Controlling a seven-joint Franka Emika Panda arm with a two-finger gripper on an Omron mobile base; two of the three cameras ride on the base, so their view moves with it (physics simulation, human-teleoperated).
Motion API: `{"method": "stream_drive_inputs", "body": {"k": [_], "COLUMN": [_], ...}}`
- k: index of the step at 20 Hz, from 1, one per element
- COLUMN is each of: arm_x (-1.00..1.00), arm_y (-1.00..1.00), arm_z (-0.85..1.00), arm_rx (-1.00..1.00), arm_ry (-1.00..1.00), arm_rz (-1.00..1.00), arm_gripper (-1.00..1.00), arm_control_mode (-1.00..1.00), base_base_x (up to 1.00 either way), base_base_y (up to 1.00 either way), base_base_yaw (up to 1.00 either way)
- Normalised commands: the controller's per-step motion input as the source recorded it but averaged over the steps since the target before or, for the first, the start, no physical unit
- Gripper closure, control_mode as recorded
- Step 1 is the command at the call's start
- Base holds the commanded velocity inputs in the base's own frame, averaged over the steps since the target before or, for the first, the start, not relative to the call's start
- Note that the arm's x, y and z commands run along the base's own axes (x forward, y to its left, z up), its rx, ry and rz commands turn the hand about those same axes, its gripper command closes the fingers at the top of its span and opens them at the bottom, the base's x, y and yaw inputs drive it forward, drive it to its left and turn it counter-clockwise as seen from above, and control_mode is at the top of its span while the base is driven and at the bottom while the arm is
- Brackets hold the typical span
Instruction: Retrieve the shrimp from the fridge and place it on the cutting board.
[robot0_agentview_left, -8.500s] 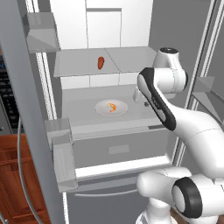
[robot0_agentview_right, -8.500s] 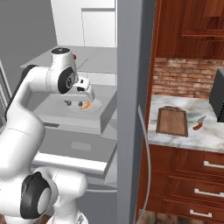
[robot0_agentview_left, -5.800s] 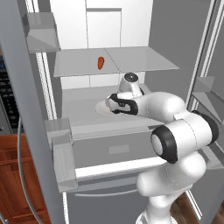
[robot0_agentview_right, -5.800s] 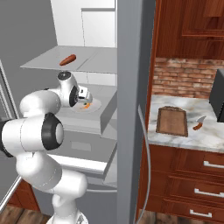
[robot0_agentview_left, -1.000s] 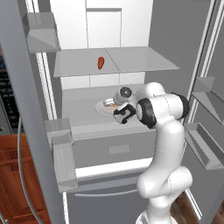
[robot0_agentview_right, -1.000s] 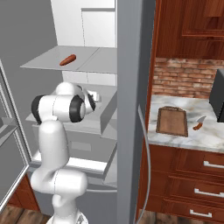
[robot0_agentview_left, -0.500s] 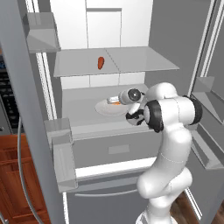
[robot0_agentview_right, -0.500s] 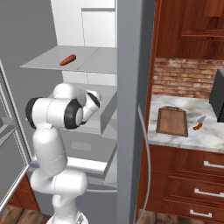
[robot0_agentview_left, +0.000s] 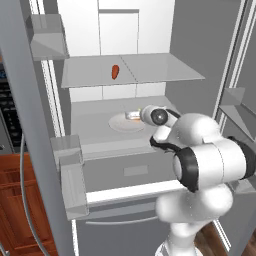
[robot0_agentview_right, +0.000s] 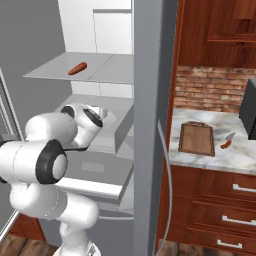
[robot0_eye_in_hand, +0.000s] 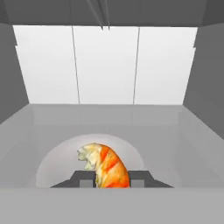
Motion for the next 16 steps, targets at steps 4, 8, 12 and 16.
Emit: {"method": "stream_drive_inputs", "body": {"k": [4, 8, 12, 16], "arm_x": [-1.0, -1.0, -1.0, -0.96], "arm_y": [0.0, 0.0, 0.0, 0.0], "arm_z": [1.0, 1.0, 1.0, 1.0], "arm_rx": [0.0, 0.01, 0.0, 0.0], "arm_ry": [0.07, 0.13, 0.17, 0.26], "arm_rz": [-0.14, -0.12, -0.09, -0.08], "arm_gripper": [1.0, 1.0, 1.0, 1.0], "arm_control_mode": [-1.0, -1.0, -1.0, -1.0], "base_base_x": [0.0, 0.0, 0.0, 0.0], "base_base_y": [0.0, 0.0, 0.0, 0.0], "base_base_yaw": [0.0, 0.0, 0.0, 0.0]}}
